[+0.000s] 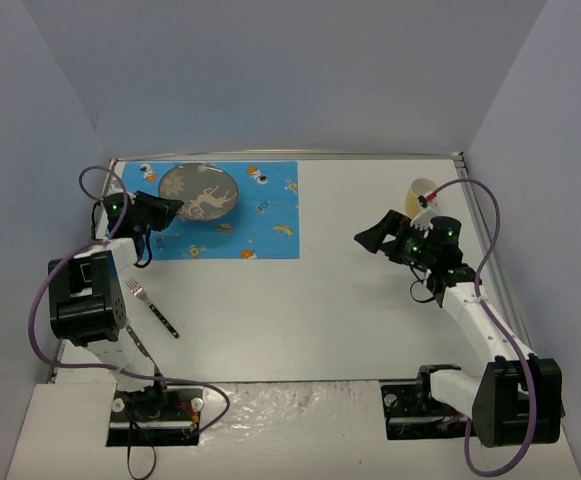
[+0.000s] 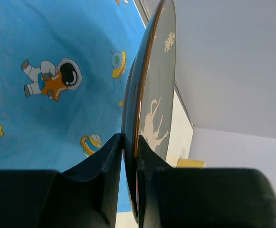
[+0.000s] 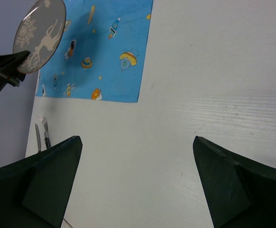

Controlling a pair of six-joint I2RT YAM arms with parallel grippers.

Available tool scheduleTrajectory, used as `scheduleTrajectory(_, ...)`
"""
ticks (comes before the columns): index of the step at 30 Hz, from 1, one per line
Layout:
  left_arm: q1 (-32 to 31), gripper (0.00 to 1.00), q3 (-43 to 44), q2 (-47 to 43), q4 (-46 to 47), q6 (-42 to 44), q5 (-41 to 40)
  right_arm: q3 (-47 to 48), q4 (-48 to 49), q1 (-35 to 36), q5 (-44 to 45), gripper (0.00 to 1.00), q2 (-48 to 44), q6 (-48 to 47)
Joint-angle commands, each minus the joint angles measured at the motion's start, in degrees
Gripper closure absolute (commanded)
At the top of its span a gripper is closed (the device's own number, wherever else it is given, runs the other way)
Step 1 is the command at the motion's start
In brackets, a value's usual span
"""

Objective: Set the dinner table for one person

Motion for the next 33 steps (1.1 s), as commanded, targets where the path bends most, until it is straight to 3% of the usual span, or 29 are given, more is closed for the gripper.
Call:
scheduleTrajectory(1, 0.87, 1.0, 8.07, 1.68, 16.24, -4.32, 4.84, 1.51, 2.56, -0.65, -2.45, 0.0, -0.51, -1.96)
scheduleTrajectory(10, 1.46, 1.0, 10.77, 9.73, 18.93, -6.26, 5.91, 1.33, 2.12, -1.17, -2.8, 0.0, -0.22, -2.22)
scheduleTrajectory(30, 1.27, 1.0, 10.63, 17.7, 19.93, -5.74, 6.78, 0.13, 2.13, -1.33, -2.89, 0.0, 0.11, -2.11)
scheduleTrajectory(32, 1.22, 0.99, 10.42, 18.16, 19.55, -5.42, 6.69, 0.04, 2.21, -1.35, -2.89, 0.0, 0.18, -2.13)
scheduleTrajectory(33, 1.23, 0.94, 10.37, 18.36, 19.35, -5.23, 6.65, 0.0, 2.27, -1.32, -2.86, 0.0, 0.19, -2.15)
